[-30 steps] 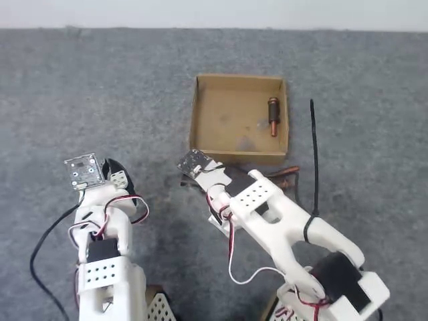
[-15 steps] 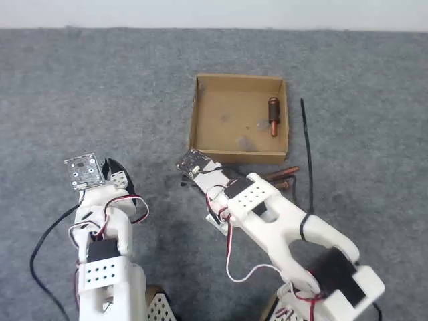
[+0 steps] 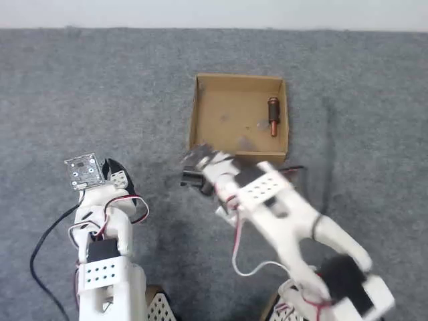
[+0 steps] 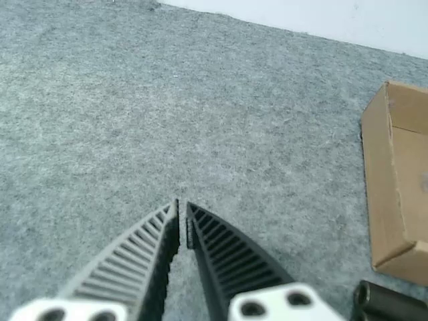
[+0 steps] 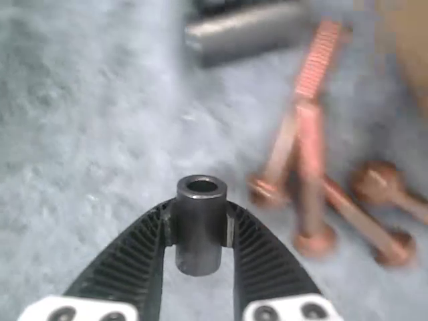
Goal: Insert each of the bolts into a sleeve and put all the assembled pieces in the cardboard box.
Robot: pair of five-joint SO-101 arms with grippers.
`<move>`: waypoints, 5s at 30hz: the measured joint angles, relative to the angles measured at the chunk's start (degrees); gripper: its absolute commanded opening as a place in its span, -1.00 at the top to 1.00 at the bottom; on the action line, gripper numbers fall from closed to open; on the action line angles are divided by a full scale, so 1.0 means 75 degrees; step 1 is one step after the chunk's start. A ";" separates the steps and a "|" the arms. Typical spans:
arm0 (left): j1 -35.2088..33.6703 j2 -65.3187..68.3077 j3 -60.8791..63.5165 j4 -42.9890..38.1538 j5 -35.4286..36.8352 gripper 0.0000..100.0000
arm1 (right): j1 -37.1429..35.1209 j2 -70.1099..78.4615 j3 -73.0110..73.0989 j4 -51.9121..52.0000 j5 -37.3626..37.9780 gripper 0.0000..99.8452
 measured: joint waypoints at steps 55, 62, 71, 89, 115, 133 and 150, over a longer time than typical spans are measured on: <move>0.2919 0.0000 -0.4208 0.5697 -0.2157 0.97 | 0.7256 -0.5122 0.4970 -0.2684 0.0305 0.99; 0.4185 0.0000 -0.4525 0.6201 -0.3141 0.97 | 0.7256 -0.5122 0.4970 -0.2684 0.0352 0.99; 0.5955 0.0844 -0.4525 0.6306 -0.5322 0.97 | 0.7256 -0.5122 0.4970 -0.2684 0.0375 0.99; 0.7396 0.5533 -0.6799 0.6716 -0.7197 0.85 | 0.7256 -0.5122 0.4970 -0.2743 0.0375 0.99; 0.7701 1.0866 -1.0010 0.5978 -0.7221 0.85 | 0.7256 -0.5122 0.4970 -0.2743 0.0387 0.99; 0.7842 1.2237 -1.0925 0.5685 -0.7267 0.85 | 0.7267 -0.5122 0.4970 -0.2743 0.0387 0.99; 0.7877 1.2390 -1.1147 0.6013 -0.6998 0.98 | 0.7279 -0.5122 0.4970 -0.2743 0.0399 0.99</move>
